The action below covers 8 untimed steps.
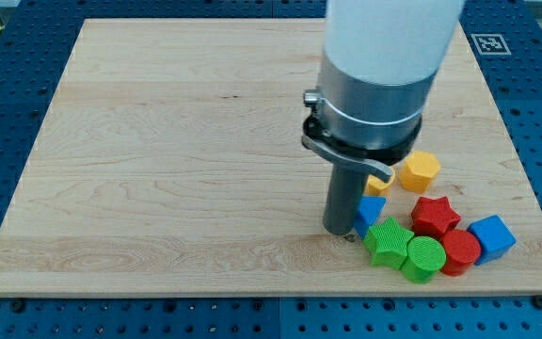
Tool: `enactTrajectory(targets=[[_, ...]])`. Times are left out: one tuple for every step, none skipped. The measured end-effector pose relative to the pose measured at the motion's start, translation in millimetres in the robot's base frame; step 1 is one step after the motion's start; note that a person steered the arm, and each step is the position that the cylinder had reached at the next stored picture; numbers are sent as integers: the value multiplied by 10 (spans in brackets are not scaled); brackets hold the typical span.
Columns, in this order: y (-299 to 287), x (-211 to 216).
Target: Move your hand away from the triangle
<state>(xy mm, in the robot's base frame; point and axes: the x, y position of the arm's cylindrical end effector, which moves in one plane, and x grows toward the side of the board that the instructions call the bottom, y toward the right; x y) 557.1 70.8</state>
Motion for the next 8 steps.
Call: enactTrajectory(targets=[[72,0],[95,0],[95,0],[220,0],[266,0],[210,0],[-199,0],[-701,0]])
